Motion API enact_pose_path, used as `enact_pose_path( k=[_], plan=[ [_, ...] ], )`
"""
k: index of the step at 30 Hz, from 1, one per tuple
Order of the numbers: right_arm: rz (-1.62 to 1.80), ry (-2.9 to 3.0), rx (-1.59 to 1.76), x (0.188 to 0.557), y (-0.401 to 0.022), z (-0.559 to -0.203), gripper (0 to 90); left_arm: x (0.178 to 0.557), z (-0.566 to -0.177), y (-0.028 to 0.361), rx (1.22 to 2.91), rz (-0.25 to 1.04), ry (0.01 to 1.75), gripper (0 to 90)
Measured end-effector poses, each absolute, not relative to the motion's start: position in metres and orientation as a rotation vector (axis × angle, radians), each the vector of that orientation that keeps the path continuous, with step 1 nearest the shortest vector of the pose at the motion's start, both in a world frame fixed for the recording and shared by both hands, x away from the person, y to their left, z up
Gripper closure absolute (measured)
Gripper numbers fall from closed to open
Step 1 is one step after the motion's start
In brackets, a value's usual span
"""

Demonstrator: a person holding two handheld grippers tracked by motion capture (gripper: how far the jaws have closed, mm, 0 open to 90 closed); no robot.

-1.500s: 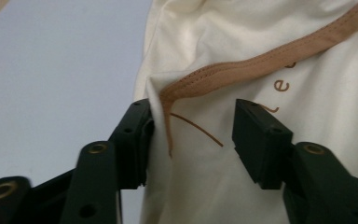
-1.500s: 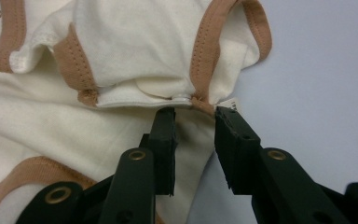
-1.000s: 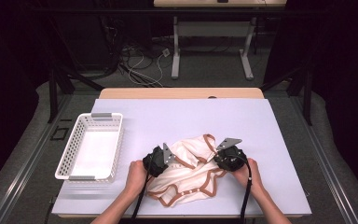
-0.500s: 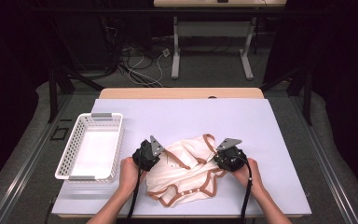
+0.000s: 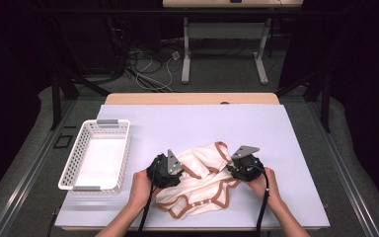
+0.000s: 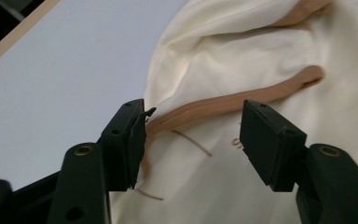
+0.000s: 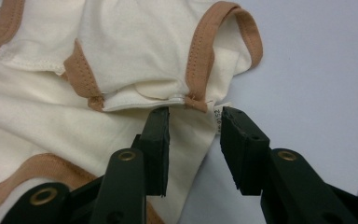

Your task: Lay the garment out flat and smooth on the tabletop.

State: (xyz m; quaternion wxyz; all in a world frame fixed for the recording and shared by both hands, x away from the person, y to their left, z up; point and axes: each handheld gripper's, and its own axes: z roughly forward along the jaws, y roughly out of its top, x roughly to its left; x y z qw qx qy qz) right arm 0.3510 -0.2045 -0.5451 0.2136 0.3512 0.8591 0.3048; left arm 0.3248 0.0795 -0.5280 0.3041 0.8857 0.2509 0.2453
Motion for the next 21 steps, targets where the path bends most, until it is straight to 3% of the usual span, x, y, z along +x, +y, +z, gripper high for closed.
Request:
enact_pose_path(
  k=[5,15,18,21],
  plan=[
    [0.845,2.39,1.011,0.353,-0.204,-0.545,59.1,0.318,-0.531,0.066,2.389,0.597,0.596,37.8],
    [0.918,2.367,1.099,0.358,-0.205,-0.555,52.8,0.318,-0.538,0.068,2.501,0.458,0.658,37.3],
    [0.945,2.401,1.13,0.361,-0.205,-0.555,63.9,0.324,-0.544,0.071,2.498,0.378,0.66,41.2],
    [0.958,2.423,1.141,0.359,-0.205,-0.555,81.6,0.322,-0.544,0.072,2.507,0.314,0.604,60.9]
  ],
)
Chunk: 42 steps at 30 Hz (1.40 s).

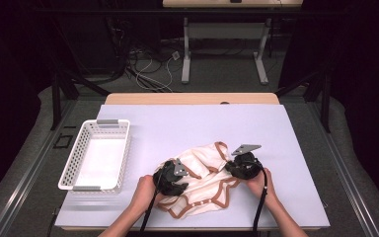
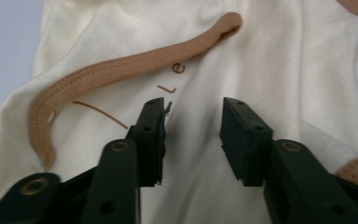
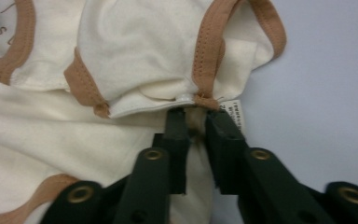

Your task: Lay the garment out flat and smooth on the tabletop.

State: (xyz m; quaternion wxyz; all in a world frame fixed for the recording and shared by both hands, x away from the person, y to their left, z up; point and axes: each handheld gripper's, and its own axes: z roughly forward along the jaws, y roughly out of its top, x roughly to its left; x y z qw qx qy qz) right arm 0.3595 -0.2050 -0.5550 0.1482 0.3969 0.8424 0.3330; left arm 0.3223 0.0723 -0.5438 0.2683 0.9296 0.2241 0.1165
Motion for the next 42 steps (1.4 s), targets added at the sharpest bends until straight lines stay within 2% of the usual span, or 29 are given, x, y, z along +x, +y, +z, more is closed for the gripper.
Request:
enact_pose_path(
  k=[2,5,7,15,22,27,28,30,33,39,42],
  plan=[
    [0.96,2.415,1.141,0.357,-0.202,-0.555,86.8,0.322,-0.545,0.074,2.49,0.274,0.596,70.5],
    [0.935,2.406,1.126,0.354,-0.199,-0.554,88.3,0.321,-0.547,0.076,2.466,0.23,0.602,80.0],
    [0.931,2.411,1.136,0.351,-0.199,-0.553,88.6,0.319,-0.547,0.075,2.459,0.265,0.605,86.2],
    [0.903,2.461,1.089,0.335,-0.204,-0.546,88.9,0.313,-0.545,0.079,2.435,0.239,0.606,89.5],
    [0.909,2.493,1.076,0.319,-0.206,-0.537,88.8,0.296,-0.536,0.083,2.477,0.258,0.529,89.5],
    [0.896,2.535,1.034,0.31,-0.203,-0.54,88.5,0.29,-0.536,0.088,2.496,0.319,0.517,88.9],
    [0.894,2.519,1.036,0.309,-0.202,-0.54,88.0,0.29,-0.536,0.086,2.488,0.346,0.518,88.1],
    [0.932,2.478,1.016,0.311,-0.202,-0.539,86.7,0.29,-0.534,0.081,2.478,0.434,0.495,80.4],
    [0.952,2.453,1.001,0.315,-0.203,-0.539,79.9,0.291,-0.532,0.071,2.488,0.456,0.441,72.9],
    [0.923,2.458,1.004,0.316,-0.204,-0.54,67.1,0.292,-0.538,0.047,2.556,0.534,0.372,64.3],
    [0.932,2.464,1.005,0.317,-0.204,-0.54,63.2,0.293,-0.539,0.042,2.576,0.577,0.334,63.3]
  ],
)
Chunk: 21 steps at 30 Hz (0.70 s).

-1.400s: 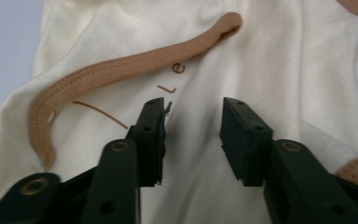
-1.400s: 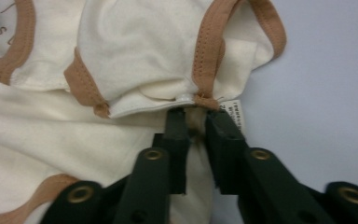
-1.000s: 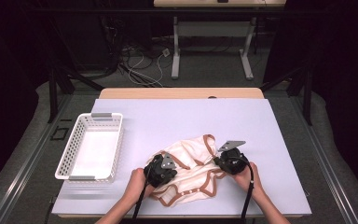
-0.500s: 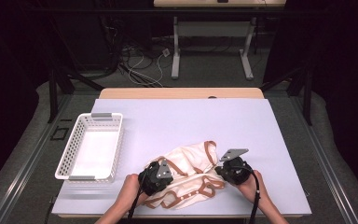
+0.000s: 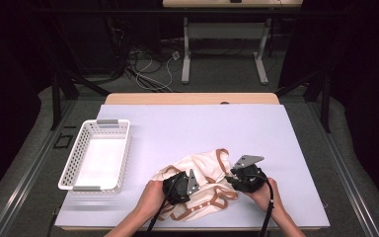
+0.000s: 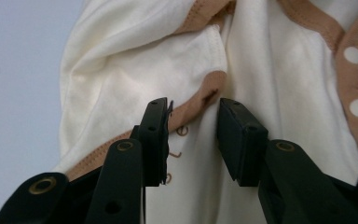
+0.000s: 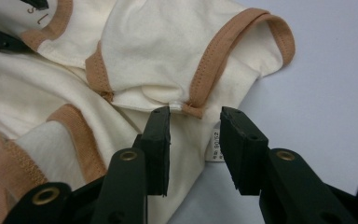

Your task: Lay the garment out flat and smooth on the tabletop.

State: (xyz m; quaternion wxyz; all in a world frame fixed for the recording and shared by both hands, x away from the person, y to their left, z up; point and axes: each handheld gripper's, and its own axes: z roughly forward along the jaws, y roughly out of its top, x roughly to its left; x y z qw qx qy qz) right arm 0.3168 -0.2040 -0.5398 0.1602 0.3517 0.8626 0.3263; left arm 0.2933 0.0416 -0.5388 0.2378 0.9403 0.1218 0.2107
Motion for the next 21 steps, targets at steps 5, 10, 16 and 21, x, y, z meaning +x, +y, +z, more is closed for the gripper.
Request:
enact_pose_path(
  k=[5,10,16,21],
  plan=[
    [0.927,2.464,1.001,0.319,-0.204,-0.541,60.5,0.298,-0.542,0.037,2.557,0.546,0.331,65.3],
    [0.925,2.464,0.995,0.319,-0.203,-0.542,59.1,0.301,-0.545,0.033,2.533,0.518,0.304,79.3],
    [0.914,2.456,1.001,0.32,-0.204,-0.543,58.1,0.304,-0.539,0.039,2.464,0.559,0.365,84.7],
    [0.896,2.471,1.008,0.322,-0.202,-0.545,57.6,0.312,-0.531,0.051,2.404,0.49,0.43,84.7]
  ],
)
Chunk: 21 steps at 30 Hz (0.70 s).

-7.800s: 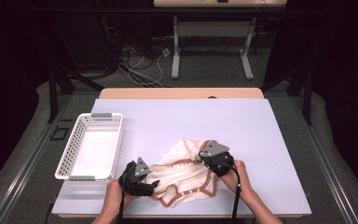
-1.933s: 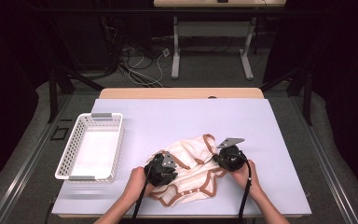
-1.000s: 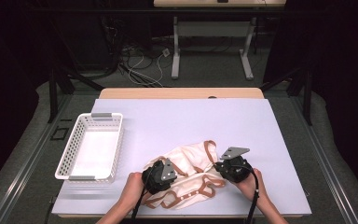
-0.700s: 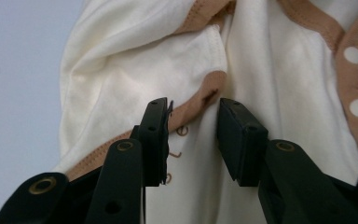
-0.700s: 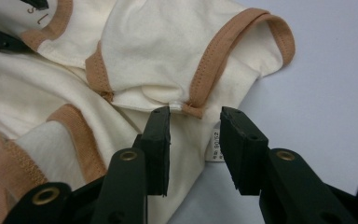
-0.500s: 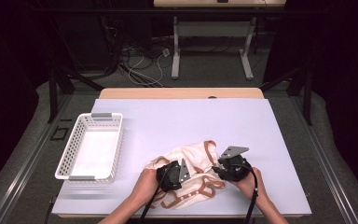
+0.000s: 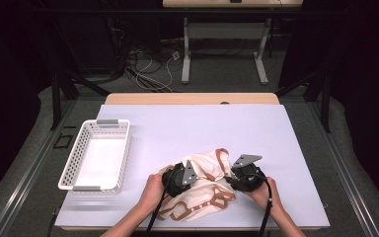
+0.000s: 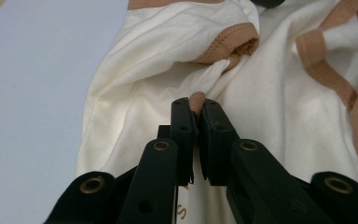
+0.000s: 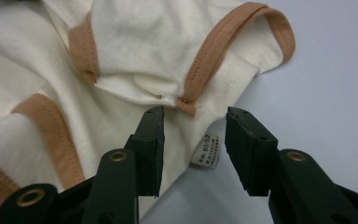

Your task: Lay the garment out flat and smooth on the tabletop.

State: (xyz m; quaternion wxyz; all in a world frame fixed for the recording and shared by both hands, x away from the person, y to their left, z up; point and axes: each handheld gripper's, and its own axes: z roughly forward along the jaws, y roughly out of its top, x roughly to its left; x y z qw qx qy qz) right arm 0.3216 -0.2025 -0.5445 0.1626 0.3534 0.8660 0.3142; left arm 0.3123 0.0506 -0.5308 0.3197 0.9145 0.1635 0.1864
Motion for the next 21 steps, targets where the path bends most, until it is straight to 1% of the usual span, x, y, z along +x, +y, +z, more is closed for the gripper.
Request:
enact_pose_path(
  k=[3,9,15,20,21],
  plan=[
    [0.868,2.48,0.999,0.323,-0.201,-0.548,57.7,0.315,-0.529,0.055,2.392,0.439,0.445,84.7],
    [0.856,2.489,0.982,0.325,-0.2,-0.55,58.5,0.313,-0.528,0.058,2.39,0.384,0.441,84.4],
    [0.862,2.486,1.009,0.324,-0.2,-0.55,58.4,0.311,-0.524,0.065,2.377,0.353,0.449,84.2],
    [0.858,2.487,0.999,0.324,-0.2,-0.55,58.8,0.31,-0.517,0.072,2.349,0.384,0.466,84.2],
    [0.873,2.483,1.001,0.324,-0.2,-0.551,59.2,0.311,-0.515,0.074,2.335,0.374,0.478,84.2]
  ],
)
